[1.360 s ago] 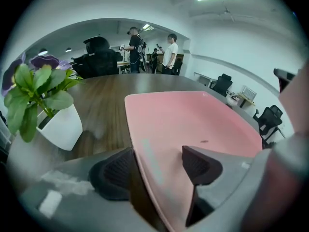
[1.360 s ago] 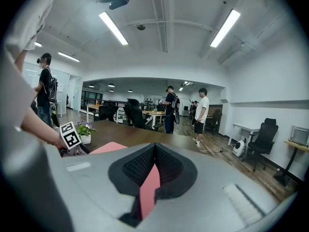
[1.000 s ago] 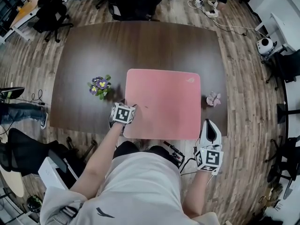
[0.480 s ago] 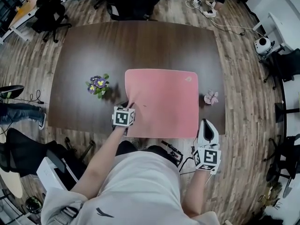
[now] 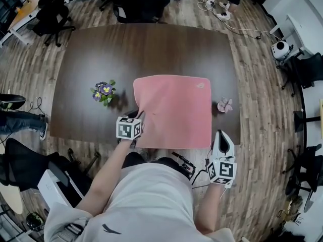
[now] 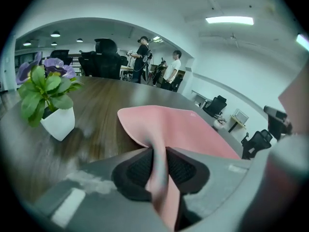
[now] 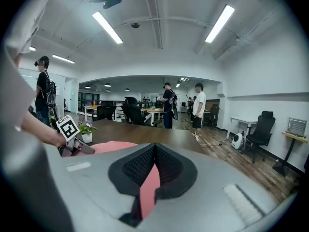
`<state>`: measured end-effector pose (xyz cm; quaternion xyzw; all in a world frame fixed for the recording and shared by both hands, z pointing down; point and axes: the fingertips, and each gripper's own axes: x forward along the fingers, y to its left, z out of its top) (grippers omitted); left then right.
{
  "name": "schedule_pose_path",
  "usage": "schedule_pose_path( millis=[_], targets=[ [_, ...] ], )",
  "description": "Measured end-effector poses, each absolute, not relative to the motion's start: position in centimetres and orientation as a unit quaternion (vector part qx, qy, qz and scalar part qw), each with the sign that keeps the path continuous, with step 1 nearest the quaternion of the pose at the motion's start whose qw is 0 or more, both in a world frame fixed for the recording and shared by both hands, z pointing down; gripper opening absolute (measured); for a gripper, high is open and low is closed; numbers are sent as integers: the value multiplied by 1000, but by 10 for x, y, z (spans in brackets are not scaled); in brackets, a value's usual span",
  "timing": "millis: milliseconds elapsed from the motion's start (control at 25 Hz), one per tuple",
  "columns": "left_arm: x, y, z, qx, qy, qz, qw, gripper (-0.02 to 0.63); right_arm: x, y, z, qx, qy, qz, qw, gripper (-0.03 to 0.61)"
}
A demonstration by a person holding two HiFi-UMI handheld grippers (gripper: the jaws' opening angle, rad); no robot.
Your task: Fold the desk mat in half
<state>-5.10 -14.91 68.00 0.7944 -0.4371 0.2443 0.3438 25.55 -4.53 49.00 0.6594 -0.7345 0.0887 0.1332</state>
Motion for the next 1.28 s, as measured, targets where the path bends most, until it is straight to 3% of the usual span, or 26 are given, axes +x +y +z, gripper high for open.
schedule_pose_path(
  millis=[600,1280],
  targets=[
    [57,-143,580,859,-300,135,393,81,275,-25,503,686,-707,115,130,2],
    [234,-156,633,869,-167,197,422,98,327,43,535,746,-622,185,151,2]
  ],
)
